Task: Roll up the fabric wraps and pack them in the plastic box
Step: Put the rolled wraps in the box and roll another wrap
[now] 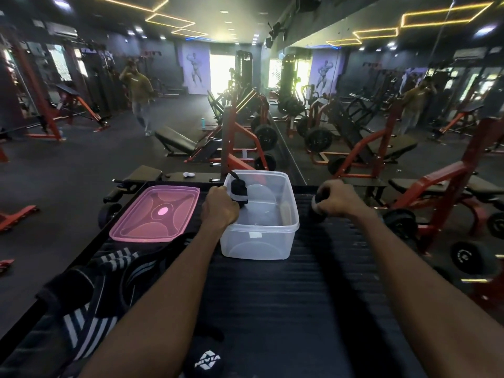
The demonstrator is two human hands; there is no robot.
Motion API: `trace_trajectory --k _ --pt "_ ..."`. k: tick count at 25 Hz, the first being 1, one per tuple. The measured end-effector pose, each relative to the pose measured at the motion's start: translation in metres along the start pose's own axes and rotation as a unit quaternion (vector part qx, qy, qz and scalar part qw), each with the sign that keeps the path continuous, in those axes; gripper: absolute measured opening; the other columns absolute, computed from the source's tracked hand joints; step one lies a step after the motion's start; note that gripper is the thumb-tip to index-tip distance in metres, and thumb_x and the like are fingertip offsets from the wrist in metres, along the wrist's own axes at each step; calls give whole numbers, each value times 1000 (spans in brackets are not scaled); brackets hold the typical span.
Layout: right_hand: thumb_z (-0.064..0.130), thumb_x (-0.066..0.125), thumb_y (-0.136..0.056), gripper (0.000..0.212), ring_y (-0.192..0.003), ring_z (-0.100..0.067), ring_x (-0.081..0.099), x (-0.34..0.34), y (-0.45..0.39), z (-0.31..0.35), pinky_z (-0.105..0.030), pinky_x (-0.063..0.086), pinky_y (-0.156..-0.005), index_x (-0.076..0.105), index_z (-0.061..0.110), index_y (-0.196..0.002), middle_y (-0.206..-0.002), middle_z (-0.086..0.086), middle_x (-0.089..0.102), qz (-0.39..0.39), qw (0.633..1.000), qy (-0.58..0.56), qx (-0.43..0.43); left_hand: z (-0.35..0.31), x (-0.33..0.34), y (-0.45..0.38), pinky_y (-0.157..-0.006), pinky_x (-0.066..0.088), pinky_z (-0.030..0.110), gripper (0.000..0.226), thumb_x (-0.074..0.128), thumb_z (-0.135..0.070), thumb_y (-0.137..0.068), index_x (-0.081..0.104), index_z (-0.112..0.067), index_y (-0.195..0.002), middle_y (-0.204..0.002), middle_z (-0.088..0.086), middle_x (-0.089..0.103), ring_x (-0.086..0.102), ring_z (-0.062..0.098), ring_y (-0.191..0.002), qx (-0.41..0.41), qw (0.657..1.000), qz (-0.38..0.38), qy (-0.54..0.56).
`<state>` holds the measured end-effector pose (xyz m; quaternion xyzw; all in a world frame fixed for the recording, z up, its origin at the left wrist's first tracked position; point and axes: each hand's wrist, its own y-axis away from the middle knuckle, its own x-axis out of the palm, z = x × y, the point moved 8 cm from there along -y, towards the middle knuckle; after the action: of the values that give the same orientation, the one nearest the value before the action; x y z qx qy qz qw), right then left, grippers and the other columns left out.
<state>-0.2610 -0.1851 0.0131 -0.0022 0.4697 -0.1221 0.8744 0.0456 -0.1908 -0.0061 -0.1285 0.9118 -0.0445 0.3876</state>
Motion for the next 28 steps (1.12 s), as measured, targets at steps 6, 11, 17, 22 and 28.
trace_trajectory --k 6,11,17,22,28 --pt "31 83 -75 51 -91 -19 57 -38 -13 99 -27 46 -67 54 12 -113 -102 -2 59 -91 988 -85 -85 -1 0 1 -94 47 43 38 61 -14 -87 63 -3 -123 -133 14 59 57 35 -118 14 1000 -9 -5" --pt "12 82 -75 42 -98 -24 65 56 -50 140 -32 58 -78 61 8 -111 -106 -9 64 24 994 17 -108 0 2 0 -84 49 44 30 61 -22 -90 65 -4 -113 -121 14 60 61 34 -108 25 1000 -8 5" --pt "10 76 -81 42 -108 -34 63 106 -67 146 -38 53 -88 60 3 -119 -119 -18 62 22 986 111 -125 2 3 -1 -71 39 36 25 61 -23 -91 64 -6 -109 -116 9 56 59 29 -100 28 999 -14 3" --pt "10 77 -82 51 -115 -35 60 125 -75 141 -38 52 -92 54 -1 -126 -127 -21 57 30 988 106 -104 4 0 2 -82 46 39 35 63 -13 -88 60 -8 -123 -127 6 55 57 30 -114 18 1000 -18 9" --pt "16 81 -77 77 -124 -37 55 134 -80 130 -39 48 -96 37 -4 -137 -134 -23 54 30 995 70 -67 5 -1 3 -94 44 39 46 62 -10 -89 54 -9 -134 -139 4 51 52 28 -124 3 1000 -20 20"
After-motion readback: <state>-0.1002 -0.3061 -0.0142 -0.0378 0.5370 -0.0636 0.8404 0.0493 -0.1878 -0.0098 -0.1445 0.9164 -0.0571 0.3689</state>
